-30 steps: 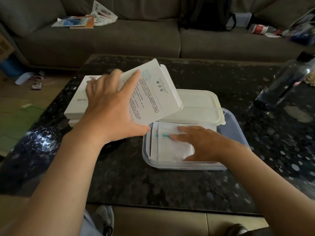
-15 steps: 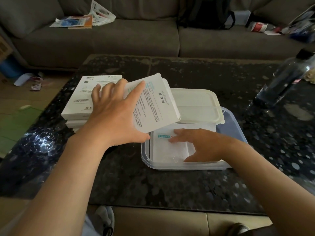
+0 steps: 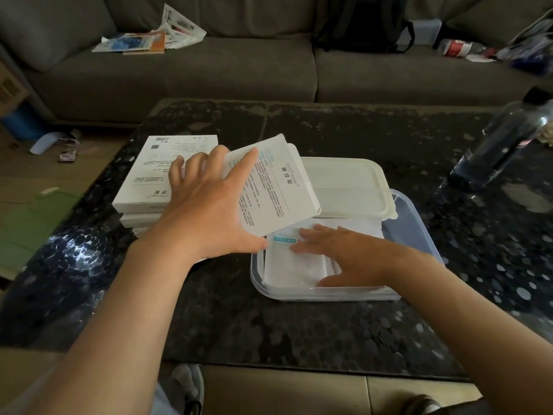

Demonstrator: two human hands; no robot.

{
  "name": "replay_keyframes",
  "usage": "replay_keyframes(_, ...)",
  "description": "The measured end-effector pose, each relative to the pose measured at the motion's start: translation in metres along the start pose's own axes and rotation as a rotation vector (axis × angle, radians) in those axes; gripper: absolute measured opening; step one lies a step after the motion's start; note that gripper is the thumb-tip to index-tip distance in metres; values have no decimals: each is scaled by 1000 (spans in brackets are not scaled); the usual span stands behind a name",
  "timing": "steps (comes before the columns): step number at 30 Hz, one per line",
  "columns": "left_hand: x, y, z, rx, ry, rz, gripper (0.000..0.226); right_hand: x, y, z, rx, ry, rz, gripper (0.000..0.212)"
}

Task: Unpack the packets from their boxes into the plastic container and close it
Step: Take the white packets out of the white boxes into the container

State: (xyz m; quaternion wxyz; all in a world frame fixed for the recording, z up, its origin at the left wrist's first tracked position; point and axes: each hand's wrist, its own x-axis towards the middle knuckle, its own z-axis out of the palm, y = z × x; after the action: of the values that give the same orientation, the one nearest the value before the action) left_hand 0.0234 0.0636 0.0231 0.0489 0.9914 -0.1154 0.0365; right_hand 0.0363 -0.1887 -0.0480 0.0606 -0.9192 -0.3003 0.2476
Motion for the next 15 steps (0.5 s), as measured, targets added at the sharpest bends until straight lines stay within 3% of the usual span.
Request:
replay_keyframes(11,0,1,-1,-1,-2,6,134,-4,-6,-7,89,-26,28,73)
replay_keyframes(13,0,1,-2,-10,-2,14,134,-9,-7,-13,219,96,82,59)
replay_keyframes(15,-1,2,-3,-35,-2,29,133,-14,-7,-23,350,356,159,35)
